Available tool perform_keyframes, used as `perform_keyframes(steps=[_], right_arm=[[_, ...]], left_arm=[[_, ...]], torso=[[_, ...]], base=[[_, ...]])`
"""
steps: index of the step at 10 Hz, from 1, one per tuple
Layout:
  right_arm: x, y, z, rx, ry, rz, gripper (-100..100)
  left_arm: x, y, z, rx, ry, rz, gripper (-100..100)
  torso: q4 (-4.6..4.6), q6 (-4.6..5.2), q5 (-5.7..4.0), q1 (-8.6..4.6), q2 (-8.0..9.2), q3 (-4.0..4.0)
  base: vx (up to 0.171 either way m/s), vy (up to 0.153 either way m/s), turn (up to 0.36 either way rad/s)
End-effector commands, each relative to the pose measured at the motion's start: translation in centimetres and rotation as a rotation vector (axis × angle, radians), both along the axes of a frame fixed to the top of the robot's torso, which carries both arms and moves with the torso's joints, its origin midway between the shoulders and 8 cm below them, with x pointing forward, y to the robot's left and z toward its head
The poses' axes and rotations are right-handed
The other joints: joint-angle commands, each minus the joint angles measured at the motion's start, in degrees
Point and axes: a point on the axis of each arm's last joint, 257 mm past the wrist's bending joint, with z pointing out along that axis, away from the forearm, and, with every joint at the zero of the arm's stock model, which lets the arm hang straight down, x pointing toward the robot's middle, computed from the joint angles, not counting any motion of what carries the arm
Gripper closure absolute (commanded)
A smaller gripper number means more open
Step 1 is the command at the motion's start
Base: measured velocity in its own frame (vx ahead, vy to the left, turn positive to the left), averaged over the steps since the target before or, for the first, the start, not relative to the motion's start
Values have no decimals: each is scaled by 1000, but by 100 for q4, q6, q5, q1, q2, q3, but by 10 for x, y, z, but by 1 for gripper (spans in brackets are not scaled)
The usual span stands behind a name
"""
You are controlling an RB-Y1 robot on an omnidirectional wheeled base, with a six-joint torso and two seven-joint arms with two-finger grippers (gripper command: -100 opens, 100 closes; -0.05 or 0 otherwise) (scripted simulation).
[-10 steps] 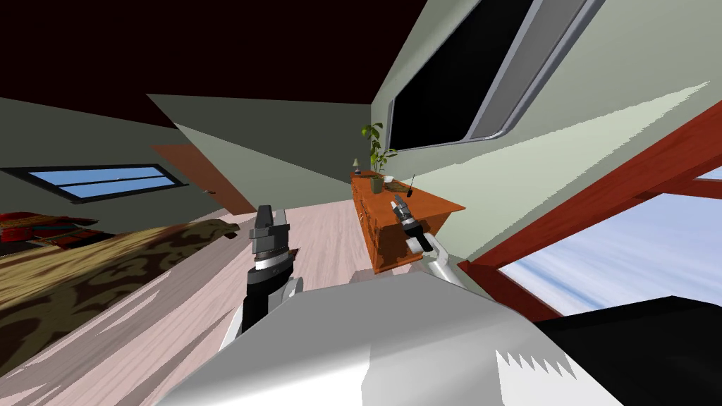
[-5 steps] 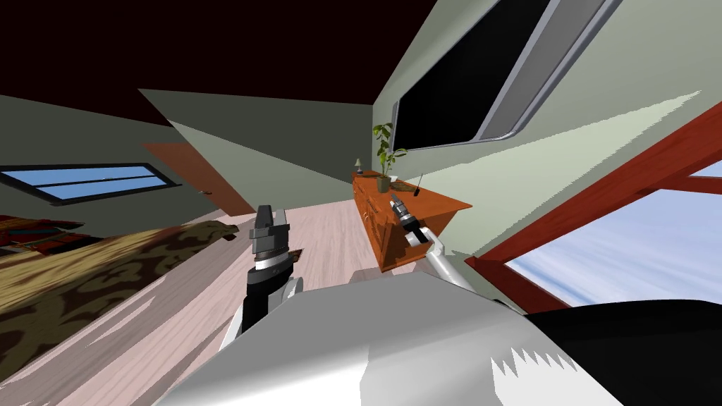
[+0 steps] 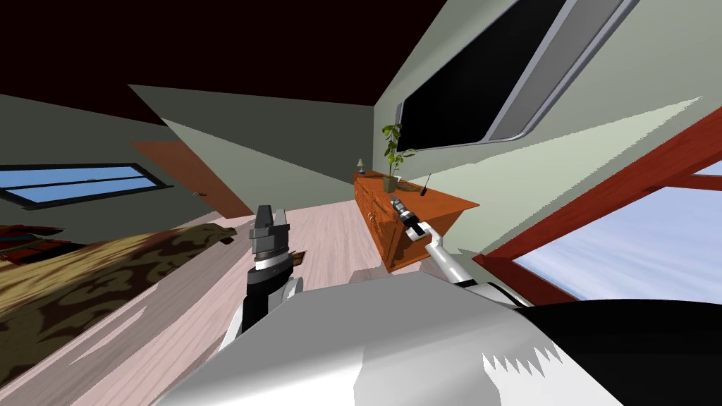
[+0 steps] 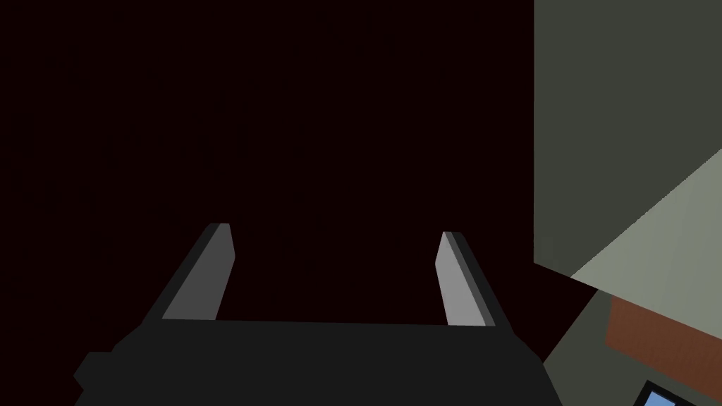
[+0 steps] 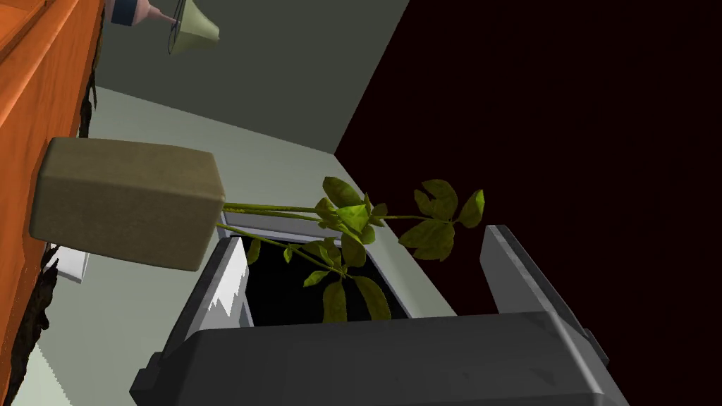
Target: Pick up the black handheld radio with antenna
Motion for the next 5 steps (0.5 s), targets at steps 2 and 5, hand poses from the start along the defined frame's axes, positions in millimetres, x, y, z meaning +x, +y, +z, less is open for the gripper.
perform_keyframes(steps=[2,5], right_arm=[[24,-26,-15,-84,61,-62,-100],[38,-49,-27,-144,105,-111,-100]], left_arm=[[0,0,0,0,0,0,0],[0,0,0,0,0,0,0]], torso=[[-2,1,-3,-14,1,-1],[-2,1,-1,-4,-5,-4]], base=[[59,165,-49],[52,161,-45]])
